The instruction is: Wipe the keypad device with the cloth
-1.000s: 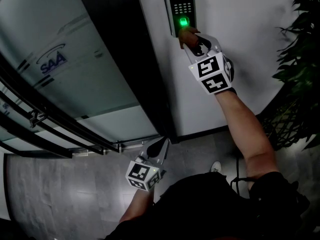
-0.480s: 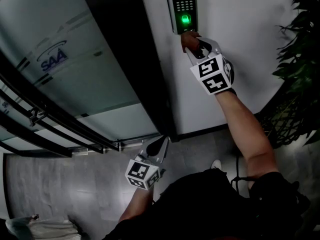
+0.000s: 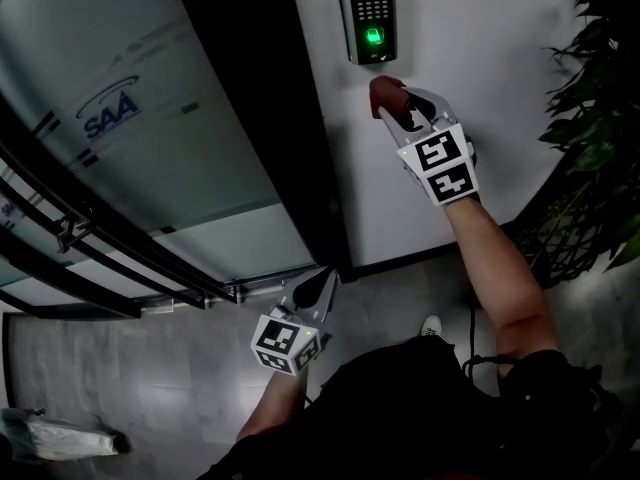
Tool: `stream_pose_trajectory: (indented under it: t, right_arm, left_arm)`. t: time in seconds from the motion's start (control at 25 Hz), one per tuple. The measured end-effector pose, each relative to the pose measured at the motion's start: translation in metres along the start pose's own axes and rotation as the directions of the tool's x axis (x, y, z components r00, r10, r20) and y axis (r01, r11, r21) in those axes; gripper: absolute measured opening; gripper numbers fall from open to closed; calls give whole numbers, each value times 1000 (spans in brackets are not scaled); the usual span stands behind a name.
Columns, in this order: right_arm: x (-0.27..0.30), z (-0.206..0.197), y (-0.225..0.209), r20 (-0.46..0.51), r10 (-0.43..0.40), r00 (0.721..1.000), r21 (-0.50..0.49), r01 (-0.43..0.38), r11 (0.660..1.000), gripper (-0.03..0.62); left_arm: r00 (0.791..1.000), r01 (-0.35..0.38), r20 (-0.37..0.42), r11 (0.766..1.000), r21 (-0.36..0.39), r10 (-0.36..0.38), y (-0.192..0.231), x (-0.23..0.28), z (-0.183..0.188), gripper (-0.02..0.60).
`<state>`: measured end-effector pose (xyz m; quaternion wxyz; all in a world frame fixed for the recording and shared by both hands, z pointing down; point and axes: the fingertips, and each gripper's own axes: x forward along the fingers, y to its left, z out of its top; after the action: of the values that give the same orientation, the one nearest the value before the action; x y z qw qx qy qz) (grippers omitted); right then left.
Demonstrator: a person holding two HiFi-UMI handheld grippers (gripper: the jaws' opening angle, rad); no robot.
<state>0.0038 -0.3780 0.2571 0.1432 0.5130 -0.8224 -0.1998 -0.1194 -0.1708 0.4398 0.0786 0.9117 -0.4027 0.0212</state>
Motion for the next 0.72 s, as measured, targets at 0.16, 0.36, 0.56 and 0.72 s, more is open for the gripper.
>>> stream_pose_trajectory:
  t: [0.16,0.36,0.56,0.72]
  right_arm:
    - [-54,-28,37,20,69,997,92,-70,993,146]
    - [-121,-84,101,-2,196,981,245,-189,951,146]
    - [-174,-121,127,-24,248,968,400,-218,890,146]
    - [-211,-136,131,-17,281,960,450,-243,859,146]
  left_arm:
    - [999,31,-6,1000,1,-31,0,-1,-5,15]
    - [997,79,-17,997,2,-79,-13,5,-10,15]
    - [996,85,0,996,5,-85,-34,7,-8,15]
    - [998,61,3,998,-11,-61,-59,11,-11,15]
